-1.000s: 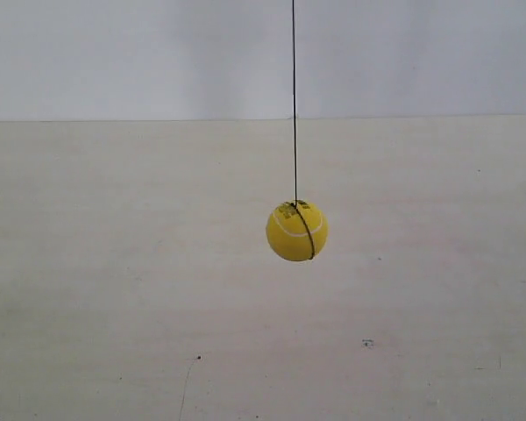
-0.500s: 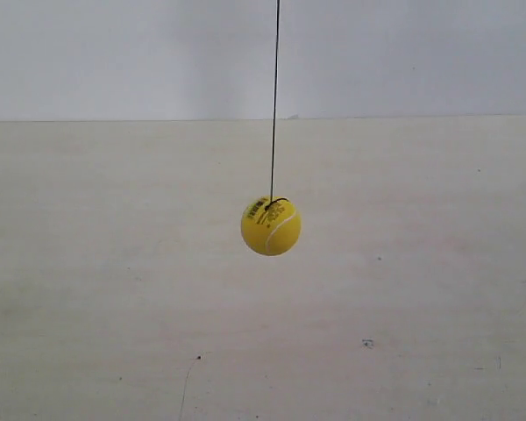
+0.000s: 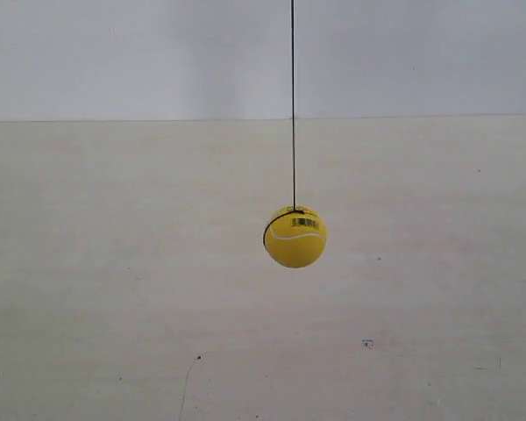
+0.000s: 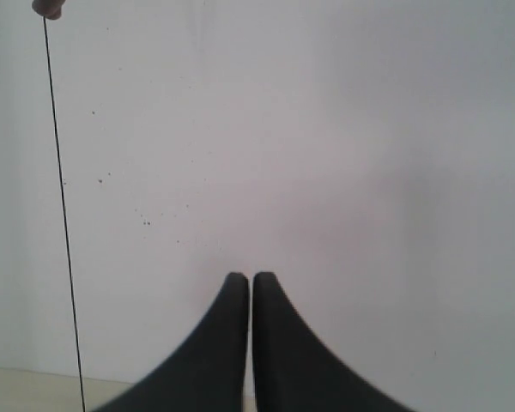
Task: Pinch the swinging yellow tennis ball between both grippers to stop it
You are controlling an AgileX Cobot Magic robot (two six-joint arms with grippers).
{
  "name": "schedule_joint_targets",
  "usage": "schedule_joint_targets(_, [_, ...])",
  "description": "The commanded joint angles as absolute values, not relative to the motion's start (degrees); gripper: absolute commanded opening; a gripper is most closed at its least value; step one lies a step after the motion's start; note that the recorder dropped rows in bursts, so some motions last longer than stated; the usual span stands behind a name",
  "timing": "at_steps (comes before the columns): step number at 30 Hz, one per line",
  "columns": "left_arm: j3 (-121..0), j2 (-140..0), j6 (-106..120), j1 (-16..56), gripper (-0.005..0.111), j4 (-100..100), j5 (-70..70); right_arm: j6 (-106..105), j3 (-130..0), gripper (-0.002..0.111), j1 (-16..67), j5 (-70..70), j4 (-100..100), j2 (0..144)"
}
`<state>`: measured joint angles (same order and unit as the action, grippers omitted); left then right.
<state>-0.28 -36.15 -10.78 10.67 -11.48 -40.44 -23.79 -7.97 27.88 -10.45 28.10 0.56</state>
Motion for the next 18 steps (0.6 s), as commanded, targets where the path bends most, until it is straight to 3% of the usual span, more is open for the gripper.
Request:
schedule_joint_targets(1, [0.0,-32.3,-10.8,7.1,0.005,-11.4,-40.4,-24.1,-8.0,0.0,27.9,-10.5,28.1,0.1])
schedule_joint_targets(8, [0.0,-18.2,-10.8,-4.3,0.005,-11.4,-40.4,-24.1,-8.0,0.0,27.9,-10.5,28.1,0.1])
schedule_joint_targets(18, [0.0,-4.7,-10.8,-6.3,0.005,-11.4,-40.4,-24.1,-8.0,0.0,27.9,-10.5,28.1,0.1])
